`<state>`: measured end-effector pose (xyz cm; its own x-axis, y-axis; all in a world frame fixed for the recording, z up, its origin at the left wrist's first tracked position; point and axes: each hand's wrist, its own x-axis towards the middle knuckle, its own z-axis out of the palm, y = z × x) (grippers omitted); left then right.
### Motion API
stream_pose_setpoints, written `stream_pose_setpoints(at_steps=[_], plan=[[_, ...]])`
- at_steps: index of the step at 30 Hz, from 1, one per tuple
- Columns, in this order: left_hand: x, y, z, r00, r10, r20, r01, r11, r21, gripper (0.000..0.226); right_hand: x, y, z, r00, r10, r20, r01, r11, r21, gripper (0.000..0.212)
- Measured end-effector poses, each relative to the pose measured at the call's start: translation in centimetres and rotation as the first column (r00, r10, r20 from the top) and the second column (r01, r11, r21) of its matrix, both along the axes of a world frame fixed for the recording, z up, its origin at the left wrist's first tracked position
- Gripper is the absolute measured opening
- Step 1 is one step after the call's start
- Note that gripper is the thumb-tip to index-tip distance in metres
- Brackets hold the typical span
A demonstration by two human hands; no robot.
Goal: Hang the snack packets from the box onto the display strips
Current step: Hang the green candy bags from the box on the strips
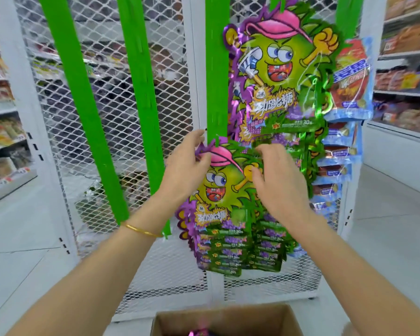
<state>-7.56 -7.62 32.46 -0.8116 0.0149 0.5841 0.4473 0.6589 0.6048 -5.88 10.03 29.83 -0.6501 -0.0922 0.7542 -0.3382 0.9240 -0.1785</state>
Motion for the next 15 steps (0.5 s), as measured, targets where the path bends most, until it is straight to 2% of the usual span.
stream_pose_setpoints(at_steps=[2,3,5,6,8,10,13,15], plan=[[0.4,-0.3,-3.2,0.992,0.048,-0.119,-0.053,0.998,-0.033,0.049,1.3,0.8,-3.0,0.998,0.018,-0.067,-0.024,0.995,-0.093,0.030],[0.7,-0.3,-5.1,0.988,0.063,-0.143,-0.068,0.997,-0.031,0.049,1.7,1.2,-5.1,0.998,0.046,-0.036,-0.051,0.989,-0.141,0.028],[1.9,0.1,-9.4,0.993,0.050,-0.107,-0.056,0.997,-0.059,0.046,2.5,1.8,-9.8,0.986,0.115,0.122,-0.088,0.974,-0.210,0.026],[2.6,0.5,-11.9,0.999,0.018,-0.043,-0.021,0.996,-0.083,0.046,2.6,2.1,-12.7,0.959,0.144,0.243,-0.088,0.970,-0.228,0.026],[4.2,1.4,-16.9,0.988,-0.069,0.141,0.084,0.991,-0.100,0.048,2.9,2.8,-19.1,0.840,0.164,0.517,-0.039,0.969,-0.244,0.027],[5.3,2.0,-21.5,0.940,-0.142,0.309,0.179,0.979,-0.096,0.045,2.9,3.6,-25.9,0.682,0.157,0.714,0.046,0.966,-0.256,0.028],[5.8,1.8,-27.1,0.864,-0.158,0.477,0.242,0.963,-0.120,0.044,3.3,4.2,-34.4,0.429,0.121,0.895,0.191,0.956,-0.221,0.028],[5.6,1.9,-29.3,0.830,-0.121,0.544,0.230,0.963,-0.138,0.045,3.3,3.7,-38.7,0.274,0.127,0.953,0.205,0.961,-0.187,0.035]])
